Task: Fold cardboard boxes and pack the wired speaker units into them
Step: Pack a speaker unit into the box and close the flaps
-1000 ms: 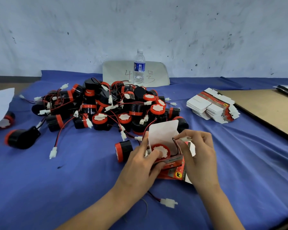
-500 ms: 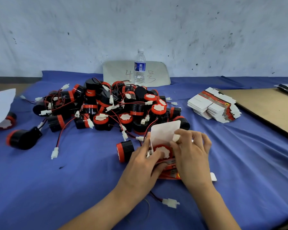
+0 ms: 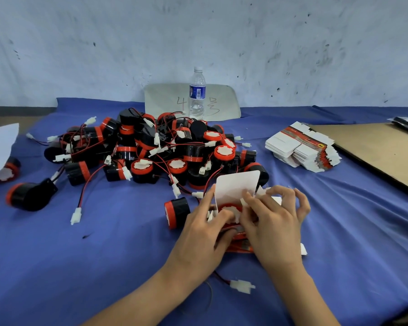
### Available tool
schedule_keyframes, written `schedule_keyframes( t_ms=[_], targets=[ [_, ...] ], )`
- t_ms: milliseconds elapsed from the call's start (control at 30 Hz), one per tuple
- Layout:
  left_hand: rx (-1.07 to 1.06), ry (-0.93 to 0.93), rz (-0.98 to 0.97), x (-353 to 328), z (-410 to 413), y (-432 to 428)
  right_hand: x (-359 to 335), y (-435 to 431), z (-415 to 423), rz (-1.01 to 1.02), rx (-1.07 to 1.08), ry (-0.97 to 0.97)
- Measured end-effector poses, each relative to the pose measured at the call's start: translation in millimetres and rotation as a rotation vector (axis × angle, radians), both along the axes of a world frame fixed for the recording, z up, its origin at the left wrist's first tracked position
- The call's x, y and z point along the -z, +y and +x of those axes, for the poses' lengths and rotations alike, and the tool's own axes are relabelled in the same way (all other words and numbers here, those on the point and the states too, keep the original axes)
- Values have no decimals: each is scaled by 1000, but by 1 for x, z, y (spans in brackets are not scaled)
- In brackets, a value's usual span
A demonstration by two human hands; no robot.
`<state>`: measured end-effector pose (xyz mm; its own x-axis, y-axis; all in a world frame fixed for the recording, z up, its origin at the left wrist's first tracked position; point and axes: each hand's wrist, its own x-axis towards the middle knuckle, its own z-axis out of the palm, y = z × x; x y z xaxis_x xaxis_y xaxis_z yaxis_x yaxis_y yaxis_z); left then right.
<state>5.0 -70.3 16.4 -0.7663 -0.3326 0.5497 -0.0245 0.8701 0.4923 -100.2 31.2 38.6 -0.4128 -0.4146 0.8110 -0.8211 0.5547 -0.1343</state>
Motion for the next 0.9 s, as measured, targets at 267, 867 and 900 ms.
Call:
schedule_keyframes(
  t_ms=[267,867,900],
  targets=[
    [25,-4,77,0,3,1,-13,6,5,212,79,-110],
    [-115,-26,-59,-2,3,10,-23,16,1,619,-51,-367],
    [-136,-14,-76,-2,3,10,-21,15,0,580,-96,-387]
  ],
)
